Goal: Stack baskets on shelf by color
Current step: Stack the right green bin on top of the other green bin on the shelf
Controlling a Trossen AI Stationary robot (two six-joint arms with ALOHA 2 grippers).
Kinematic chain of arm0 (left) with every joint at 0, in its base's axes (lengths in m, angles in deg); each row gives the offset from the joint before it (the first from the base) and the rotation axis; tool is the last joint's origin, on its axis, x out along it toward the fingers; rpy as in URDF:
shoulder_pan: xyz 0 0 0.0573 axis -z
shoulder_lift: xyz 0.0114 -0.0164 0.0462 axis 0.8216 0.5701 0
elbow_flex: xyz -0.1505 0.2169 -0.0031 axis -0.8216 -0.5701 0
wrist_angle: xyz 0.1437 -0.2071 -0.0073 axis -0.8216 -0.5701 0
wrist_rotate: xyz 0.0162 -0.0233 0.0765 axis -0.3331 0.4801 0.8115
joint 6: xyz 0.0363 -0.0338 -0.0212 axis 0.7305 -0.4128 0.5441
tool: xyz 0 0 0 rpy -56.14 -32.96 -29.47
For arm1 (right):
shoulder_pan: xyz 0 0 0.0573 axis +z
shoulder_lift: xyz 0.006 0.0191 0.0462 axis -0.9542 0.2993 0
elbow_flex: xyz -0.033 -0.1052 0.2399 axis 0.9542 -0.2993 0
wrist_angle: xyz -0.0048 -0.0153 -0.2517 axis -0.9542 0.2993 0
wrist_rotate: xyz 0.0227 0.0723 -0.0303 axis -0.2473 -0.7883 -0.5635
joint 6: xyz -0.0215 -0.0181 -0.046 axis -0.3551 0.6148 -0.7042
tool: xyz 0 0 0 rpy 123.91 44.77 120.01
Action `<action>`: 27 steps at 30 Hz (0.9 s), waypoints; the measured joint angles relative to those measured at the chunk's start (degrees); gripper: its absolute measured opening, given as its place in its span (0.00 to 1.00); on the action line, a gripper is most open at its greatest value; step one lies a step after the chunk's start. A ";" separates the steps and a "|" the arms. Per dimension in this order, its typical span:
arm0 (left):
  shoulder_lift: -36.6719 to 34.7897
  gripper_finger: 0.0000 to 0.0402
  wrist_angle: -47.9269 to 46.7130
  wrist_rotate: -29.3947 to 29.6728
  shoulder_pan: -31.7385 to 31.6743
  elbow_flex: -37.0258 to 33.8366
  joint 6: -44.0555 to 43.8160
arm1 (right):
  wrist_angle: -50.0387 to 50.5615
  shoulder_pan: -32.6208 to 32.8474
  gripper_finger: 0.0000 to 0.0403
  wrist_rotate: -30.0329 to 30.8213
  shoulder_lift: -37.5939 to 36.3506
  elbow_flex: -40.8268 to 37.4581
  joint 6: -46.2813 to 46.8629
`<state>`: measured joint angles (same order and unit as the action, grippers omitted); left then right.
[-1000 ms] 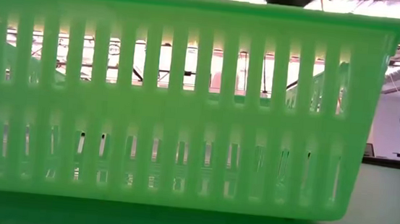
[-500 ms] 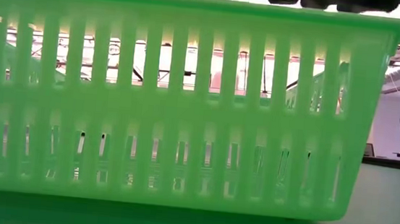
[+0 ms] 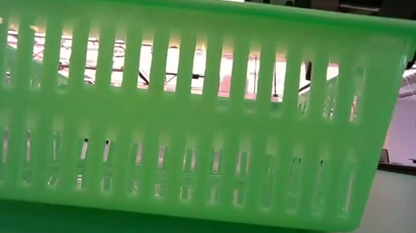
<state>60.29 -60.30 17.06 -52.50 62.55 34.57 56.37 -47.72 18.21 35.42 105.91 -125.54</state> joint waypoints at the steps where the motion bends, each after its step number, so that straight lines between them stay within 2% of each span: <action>1: 0.00 0.53 -1.03 -0.02 0.36 0.00 -0.65 | 0.04 0.02 0.16 0.01 0.32 0.02 -0.90; 4: 0.00 0.53 -3.32 0.00 1.08 0.00 -2.18 | 0.60 0.00 0.16 0.55 1.83 0.02 -5.77; 9: 0.00 0.53 -3.75 0.04 1.95 0.00 -3.81 | 0.54 0.22 0.16 9.02 3.63 -0.02 -11.64; 19: 0.00 0.53 -3.15 0.85 2.16 0.00 -2.26 | -0.22 1.88 0.16 10.39 -3.51 -0.01 -8.85; 22: 0.00 0.53 -2.84 0.88 2.10 0.00 -2.21 | -1.49 1.79 0.16 10.48 -5.75 -0.02 0.80; 25: 0.00 0.53 -2.11 1.02 2.10 0.00 -1.88 | -8.38 0.36 0.16 11.73 -6.92 -0.02 22.02; 27: 0.00 0.53 -1.37 1.03 2.10 0.00 -1.86 | -11.85 -1.32 0.16 10.47 -7.00 0.08 35.64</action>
<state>60.29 -61.67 18.09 -50.40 62.55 32.71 44.53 -49.04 28.68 28.42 105.99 -89.90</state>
